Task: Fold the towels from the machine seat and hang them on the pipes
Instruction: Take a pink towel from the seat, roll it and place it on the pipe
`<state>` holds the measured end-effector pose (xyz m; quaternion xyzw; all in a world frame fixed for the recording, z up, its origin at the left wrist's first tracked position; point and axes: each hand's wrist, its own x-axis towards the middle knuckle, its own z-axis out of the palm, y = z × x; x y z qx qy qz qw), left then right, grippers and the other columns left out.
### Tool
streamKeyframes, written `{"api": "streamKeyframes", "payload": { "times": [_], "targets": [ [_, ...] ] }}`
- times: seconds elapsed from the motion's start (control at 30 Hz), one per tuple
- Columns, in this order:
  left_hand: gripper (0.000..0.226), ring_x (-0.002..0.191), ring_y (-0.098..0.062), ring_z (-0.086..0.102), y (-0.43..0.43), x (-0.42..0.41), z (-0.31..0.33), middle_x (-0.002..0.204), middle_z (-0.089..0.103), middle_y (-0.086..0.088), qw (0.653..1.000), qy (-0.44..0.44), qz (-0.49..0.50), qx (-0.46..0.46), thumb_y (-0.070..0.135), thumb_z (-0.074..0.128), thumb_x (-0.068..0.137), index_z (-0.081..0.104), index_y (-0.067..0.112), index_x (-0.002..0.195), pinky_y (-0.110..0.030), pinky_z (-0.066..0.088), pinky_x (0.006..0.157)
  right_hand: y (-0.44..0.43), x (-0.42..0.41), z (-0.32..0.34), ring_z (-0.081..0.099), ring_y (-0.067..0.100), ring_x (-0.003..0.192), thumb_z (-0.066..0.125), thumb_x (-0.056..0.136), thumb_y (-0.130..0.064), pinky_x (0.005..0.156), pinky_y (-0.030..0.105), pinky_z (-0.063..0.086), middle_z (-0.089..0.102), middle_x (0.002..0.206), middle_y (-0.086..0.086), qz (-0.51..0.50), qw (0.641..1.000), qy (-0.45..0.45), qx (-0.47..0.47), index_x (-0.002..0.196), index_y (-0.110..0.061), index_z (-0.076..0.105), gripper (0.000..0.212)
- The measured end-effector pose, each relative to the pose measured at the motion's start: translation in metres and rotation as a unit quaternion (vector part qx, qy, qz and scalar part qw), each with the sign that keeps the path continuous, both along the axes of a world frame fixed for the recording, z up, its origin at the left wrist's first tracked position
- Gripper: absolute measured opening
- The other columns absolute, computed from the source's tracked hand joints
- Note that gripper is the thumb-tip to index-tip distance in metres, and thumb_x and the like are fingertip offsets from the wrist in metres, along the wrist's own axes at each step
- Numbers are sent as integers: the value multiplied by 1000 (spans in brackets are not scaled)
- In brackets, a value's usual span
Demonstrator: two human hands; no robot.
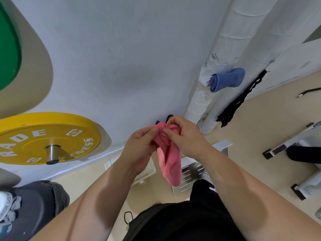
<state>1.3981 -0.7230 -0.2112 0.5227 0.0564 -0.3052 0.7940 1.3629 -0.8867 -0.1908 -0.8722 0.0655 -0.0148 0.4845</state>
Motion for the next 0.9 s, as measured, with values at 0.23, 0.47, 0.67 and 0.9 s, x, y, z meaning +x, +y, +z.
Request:
{"api": "streamKeyframes", "payload": {
  "times": [0.23,0.47,0.67,0.9],
  "targets": [
    [28,99,-21,75,-9,-6,5,114,75,-17,998,36,29,-32,-4,53,98,69,-3,121,-27,61,82,3,1,0,57,5,74,71,91,-22,63,10,41,66,79,-3,-64,998,-21,-6,89,-15,64,11],
    [20,72,-21,76,-9,-1,14,86,76,-19,985,114,106,-76,-2,49,102,67,-7,108,-29,63,66,1,-8,5,56,-1,72,50,90,6,67,7,41,66,79,-11,29,999,-7,19,95,-17,69,31],
    [20,74,-23,74,-13,0,18,89,74,-21,979,140,126,-77,-2,52,101,66,-8,114,-31,64,72,5,-9,3,63,-3,74,66,84,2,72,10,45,68,76,-23,-20,997,-16,77,91,-18,75,23],
    [21,92,-25,74,3,2,2,101,78,-15,997,30,70,28,5,54,102,74,5,108,-38,61,87,-10,-6,4,63,2,77,72,90,-13,73,14,44,71,81,-6,14,1000,10,14,87,-14,71,3]
  ]
}}
